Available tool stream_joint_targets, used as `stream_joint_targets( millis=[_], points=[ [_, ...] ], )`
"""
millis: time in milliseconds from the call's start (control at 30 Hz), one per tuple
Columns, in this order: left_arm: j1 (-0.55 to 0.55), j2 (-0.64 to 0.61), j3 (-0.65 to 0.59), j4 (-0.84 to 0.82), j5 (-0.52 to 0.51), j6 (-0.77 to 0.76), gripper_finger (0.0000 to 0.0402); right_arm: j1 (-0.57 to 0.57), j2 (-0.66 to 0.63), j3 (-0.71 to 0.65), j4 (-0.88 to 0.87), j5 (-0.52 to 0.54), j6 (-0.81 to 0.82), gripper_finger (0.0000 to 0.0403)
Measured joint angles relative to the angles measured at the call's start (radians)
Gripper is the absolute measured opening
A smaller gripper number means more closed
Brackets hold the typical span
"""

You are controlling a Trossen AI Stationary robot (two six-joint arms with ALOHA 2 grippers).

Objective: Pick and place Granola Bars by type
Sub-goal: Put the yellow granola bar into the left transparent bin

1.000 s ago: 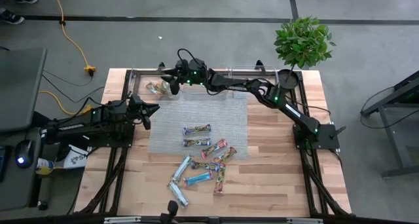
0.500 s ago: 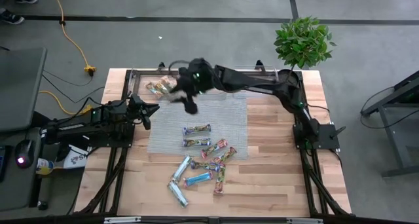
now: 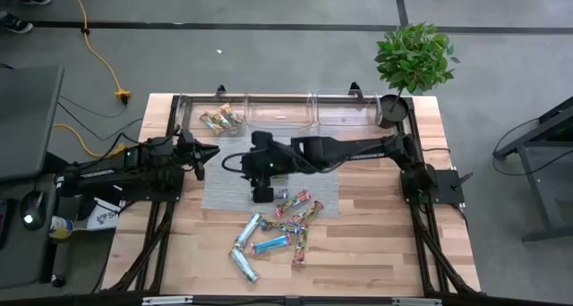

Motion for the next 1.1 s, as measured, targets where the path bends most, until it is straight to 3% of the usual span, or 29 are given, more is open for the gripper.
stream_joint_targets(
  millis=[100, 267, 533, 600, 700, 900, 1100],
  points=[
    [0.000, 0.000, 0.000, 0.002, -0.002, 0.004, 0.0054, 0.026, -0.003, 0.000, -0.008, 0.072, 0.065, 0.0137],
    [0.000, 0.000, 0.000, 0.004, -0.013, 0.006, 0.0054, 0.039, -0.042, 0.000, -0.139, 0.036, 0.135, 0.0018],
    [0.000, 0.000, 0.000, 0.007, 0.021, 0.006, 0.0054, 0.034, -0.224, 0.000, -0.353, 0.059, 0.152, 0.0001],
    [0.000, 0.000, 0.000, 0.007, 0.021, 0.006, 0.0054, 0.030, -0.307, -0.054, -0.385, 0.088, 0.159, 0.0001],
    [0.000, 0.000, 0.000, 0.008, 0.023, 0.005, 0.0054, 0.029, -0.501, -0.282, -0.309, 0.121, 0.210, 0.0000],
    [0.000, 0.000, 0.000, 0.007, 0.029, -0.022, 0.0054, 0.062, -1.029, -0.925, 0.140, 0.206, 0.338, 0.0000],
    [0.000, 0.000, 0.000, 0.007, 0.085, -0.058, 0.0054, 0.090, -1.371, -1.321, 0.397, 0.222, 0.409, 0.0000]
  ],
)
